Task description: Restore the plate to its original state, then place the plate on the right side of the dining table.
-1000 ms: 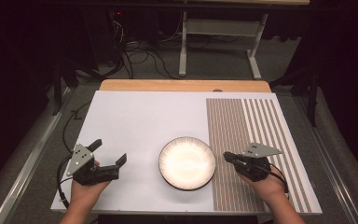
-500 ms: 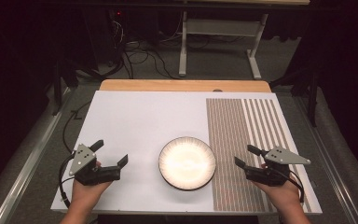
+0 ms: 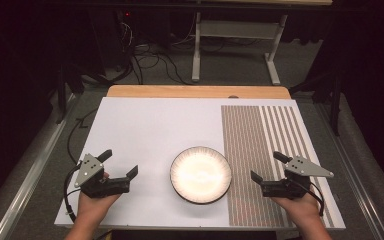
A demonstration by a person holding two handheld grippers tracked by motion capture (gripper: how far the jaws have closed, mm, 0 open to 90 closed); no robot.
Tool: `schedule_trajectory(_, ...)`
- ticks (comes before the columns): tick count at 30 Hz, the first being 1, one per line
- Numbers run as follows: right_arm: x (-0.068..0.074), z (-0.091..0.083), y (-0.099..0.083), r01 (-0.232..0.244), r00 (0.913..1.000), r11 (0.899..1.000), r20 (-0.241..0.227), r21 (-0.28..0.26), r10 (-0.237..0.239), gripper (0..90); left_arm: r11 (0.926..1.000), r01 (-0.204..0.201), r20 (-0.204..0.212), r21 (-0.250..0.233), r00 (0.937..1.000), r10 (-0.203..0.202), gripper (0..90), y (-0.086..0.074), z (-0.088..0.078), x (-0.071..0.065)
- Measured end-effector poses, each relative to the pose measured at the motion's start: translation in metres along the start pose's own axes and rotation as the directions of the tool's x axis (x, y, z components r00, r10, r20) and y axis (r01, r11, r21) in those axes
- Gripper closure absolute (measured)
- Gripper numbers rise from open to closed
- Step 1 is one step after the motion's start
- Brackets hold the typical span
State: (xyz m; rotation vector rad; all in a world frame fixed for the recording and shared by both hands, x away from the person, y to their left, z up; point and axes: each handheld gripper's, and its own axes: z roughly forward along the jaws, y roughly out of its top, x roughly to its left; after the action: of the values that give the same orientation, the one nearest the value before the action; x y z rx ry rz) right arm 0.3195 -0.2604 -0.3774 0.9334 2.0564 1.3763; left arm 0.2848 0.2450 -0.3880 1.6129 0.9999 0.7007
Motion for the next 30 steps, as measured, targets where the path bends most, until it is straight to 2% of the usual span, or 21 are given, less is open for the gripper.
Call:
schedule_trajectory(5, -0.001, 0.0, 0.002, -0.002, 1.0, 1.0, 0.007, 0.008, 0.002, 1.9, 1.0, -0.001, 0.003, -0.008, 1.0, 0.001, 0.0, 0.0, 0.0, -0.001)
schedule_trajectory(8, 0.002, 0.0, 0.003, 0.016, 0.9999, 1.0, 0.007, 0.018, -0.016, 17.0, 0.9999, 0.0, 0.005, -0.012, 1.0, 0.0, 0.0, 0.001, 0.001, -0.001)
schedule_trajectory(11, 0.004, 0.001, 0.004, 0.012, 0.9999, 1.0, 0.007, 0.028, -0.013, 20.6, 0.9999, -0.013, 0.013, -0.006, 0.9998, 0.014, 0.0, 0.001, 0.002, -0.003)
schedule_trajectory(13, 0.005, 0.002, 0.005, 0.012, 0.9999, 0.999, 0.007, 0.037, -0.013, 26.3, 0.9998, -0.018, 0.015, -0.007, 0.9997, 0.018, 0.0, 0.001, 0.002, -0.005)
schedule_trajectory(14, 0.007, 0.003, 0.006, 0.009, 0.9999, 0.999, 0.006, 0.045, -0.01, 32.0, 0.9998, -0.02, 0.015, -0.005, 0.9997, 0.02, 0.0, 0.001, 0.001, -0.005)
schedule_trajectory(15, 0.007, 0.003, 0.006, 0.009, 0.9999, 0.999, 0.006, 0.045, -0.01, 32.0, 0.9998, -0.021, 0.014, -0.005, 0.9997, 0.021, 0.0, 0.001, 0.001, -0.005)
schedule_trajectory(16, 0.008, 0.003, 0.007, 0.023, 0.9997, 0.999, -0.004, 0.048, -0.022, 40.6, 0.9998, -0.019, 0.011, -0.004, 0.9998, 0.019, 0.0, 0.001, 0.001, -0.005)
schedule_trajectory(17, 0.008, 0.003, 0.007, 0.023, 0.9997, 0.999, -0.004, 0.048, -0.022, 40.6, 0.9998, -0.019, 0.011, -0.004, 0.9998, 0.019, 0.0, 0.001, 0.001, -0.005)
schedule_trajectory(20, 0.009, 0.006, 0.006, 0.016, 0.9997, 0.997, -0.017, 0.077, -0.015, 50.7, 0.9998, -0.018, 0.009, -0.003, 0.9998, 0.018, 0.0, 0.001, 0.001, -0.004)
schedule_trajectory(21, 0.009, 0.006, 0.006, 0.016, 0.9997, 0.997, -0.017, 0.077, -0.015, 50.7, 0.9998, -0.018, 0.009, -0.003, 0.9998, 0.018, 0.0, 0.001, 0.001, -0.004)
schedule_trajectory(23, 0.01, 0.008, 0.007, 0.009, 0.9988, 0.995, -0.048, 0.103, -0.004, 64.5, 0.9999, -0.016, 0.007, -0.004, 0.9999, 0.016, 0.0, 0.001, 0.001, -0.004)
schedule_trajectory(30, 0.017, 0.015, 0.011, 0.03, 0.9951, 0.993, -0.097, 0.118, -0.019, 79.7, 0.9999, -0.013, 0.006, -0.005, 0.9999, 0.013, 0.0, 0.0, 0.001, -0.003)
